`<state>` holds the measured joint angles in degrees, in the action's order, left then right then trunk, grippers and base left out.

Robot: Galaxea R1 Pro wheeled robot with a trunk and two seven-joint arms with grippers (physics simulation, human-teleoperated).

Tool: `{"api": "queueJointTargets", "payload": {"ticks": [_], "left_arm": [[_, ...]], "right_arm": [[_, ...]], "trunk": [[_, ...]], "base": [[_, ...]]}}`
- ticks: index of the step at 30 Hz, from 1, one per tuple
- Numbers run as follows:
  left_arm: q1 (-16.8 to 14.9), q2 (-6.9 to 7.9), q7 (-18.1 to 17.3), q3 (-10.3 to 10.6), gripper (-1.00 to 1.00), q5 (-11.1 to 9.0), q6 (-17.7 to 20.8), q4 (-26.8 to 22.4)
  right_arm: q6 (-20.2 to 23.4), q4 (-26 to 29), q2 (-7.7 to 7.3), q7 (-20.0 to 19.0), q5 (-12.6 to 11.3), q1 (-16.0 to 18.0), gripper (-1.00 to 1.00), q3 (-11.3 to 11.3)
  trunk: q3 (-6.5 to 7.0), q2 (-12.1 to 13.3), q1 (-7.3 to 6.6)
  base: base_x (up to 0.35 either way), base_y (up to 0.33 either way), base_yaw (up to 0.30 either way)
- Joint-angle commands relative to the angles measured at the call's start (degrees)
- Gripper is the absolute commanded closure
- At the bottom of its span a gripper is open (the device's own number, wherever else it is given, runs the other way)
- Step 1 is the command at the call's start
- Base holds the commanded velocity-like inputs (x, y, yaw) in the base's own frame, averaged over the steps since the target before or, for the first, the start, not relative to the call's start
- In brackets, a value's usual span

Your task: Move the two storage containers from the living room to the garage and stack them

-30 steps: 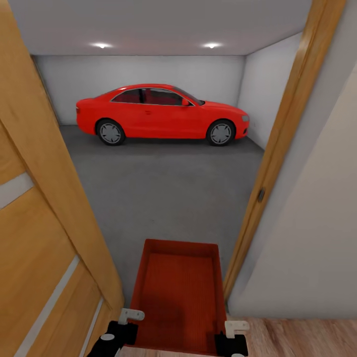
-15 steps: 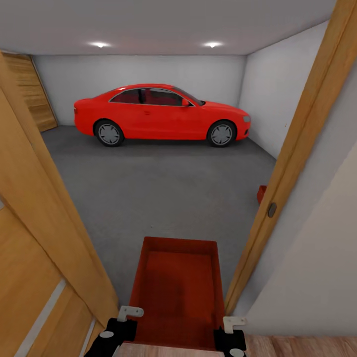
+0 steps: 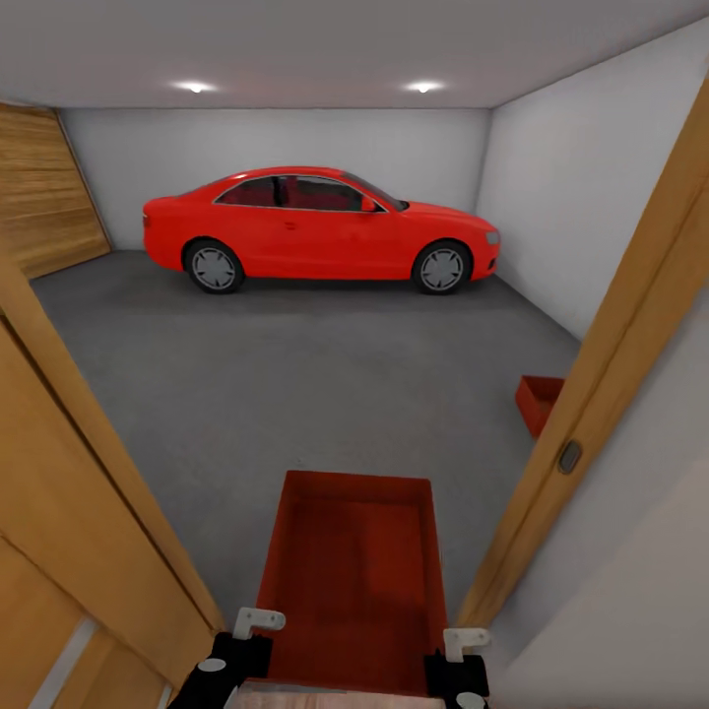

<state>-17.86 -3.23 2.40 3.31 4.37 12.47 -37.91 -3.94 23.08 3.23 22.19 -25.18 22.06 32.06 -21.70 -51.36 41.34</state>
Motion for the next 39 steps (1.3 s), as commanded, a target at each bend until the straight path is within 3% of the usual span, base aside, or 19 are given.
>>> {"api": "queueJointTargets", "payload": {"ticks": [1,39], "left_arm": [[0.0,0.26,0.2,1.0,1.00,0.5,0.3,3.1],[0.0,0.24,-1.0,0.9,1.00,0.3,0.4,3.1]], "right_arm": [[-0.3,0.1,-1.39,0.2,0.2,0.2,1.00,-0.2],[-0.3,0.2,-1.39,0.2,0.2,0.2,1.00,-0.2]], "trunk": [[-0.06,0.0,0.04],[-0.06,0.0,0.04]], "base": [[0.319,0.000,0.000],[0.321,0.000,0.000]]}}
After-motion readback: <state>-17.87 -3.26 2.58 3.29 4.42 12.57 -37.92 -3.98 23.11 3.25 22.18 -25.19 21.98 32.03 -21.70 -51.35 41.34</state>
